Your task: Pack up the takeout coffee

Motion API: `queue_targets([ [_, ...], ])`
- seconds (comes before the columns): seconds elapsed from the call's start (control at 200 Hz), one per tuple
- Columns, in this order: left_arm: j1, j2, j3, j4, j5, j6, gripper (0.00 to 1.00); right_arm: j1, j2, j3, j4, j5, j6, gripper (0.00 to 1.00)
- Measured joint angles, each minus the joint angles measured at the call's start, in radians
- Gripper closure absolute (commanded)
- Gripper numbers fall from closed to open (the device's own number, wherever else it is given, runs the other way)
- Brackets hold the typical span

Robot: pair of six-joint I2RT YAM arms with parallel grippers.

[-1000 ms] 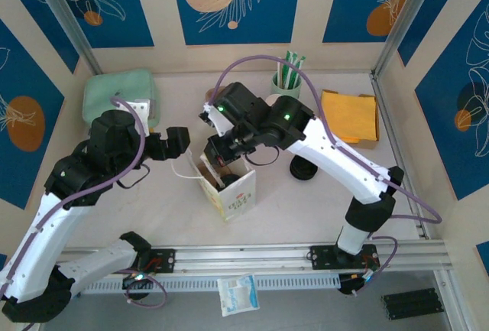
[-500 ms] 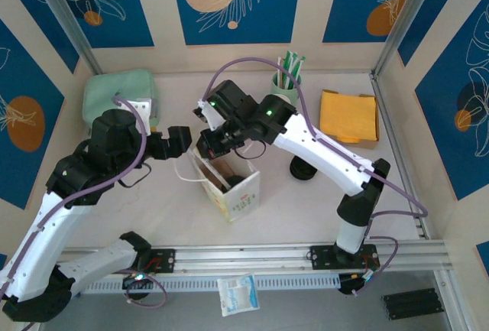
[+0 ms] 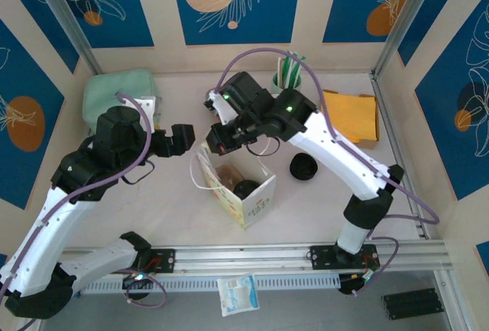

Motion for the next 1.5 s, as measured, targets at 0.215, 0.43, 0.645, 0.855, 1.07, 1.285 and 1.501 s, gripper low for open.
queue_targets([
  [0.215,0.000,0.006,0.000,0.004,0.002,0.000,0.01,0.000,-0.062,0.059,-0.053,0.050,-0.008,1.00],
  [0.43,0.000,0.013,0.000,0.014,0.012,0.000,0.01,-0.006,-0.071,0.060,-0.118,0.090,-0.019,1.00],
  [0.645,0.000,0.013,0.000,0.018,0.027,0.000,0.01,-0.008,-0.098,0.060,-0.187,0.131,-0.019,1.00],
  [0.855,0.000,0.020,0.000,0.022,0.040,0.000,0.01,-0.008,-0.134,0.060,-0.251,0.180,-0.019,1.00],
  [1.07,0.000,0.040,0.000,0.033,0.076,0.003,0.01,-0.008,-0.143,0.032,-0.304,0.221,-0.019,1.00],
  [1.285,0.001,0.077,0.000,0.049,0.122,0.006,0.01,-0.008,-0.139,-0.082,-0.308,0.257,-0.023,1.00],
  [1.501,0.001,0.108,0.000,0.048,0.145,0.032,0.01,-0.008,-0.073,-0.130,-0.264,0.280,-0.036,0.81],
])
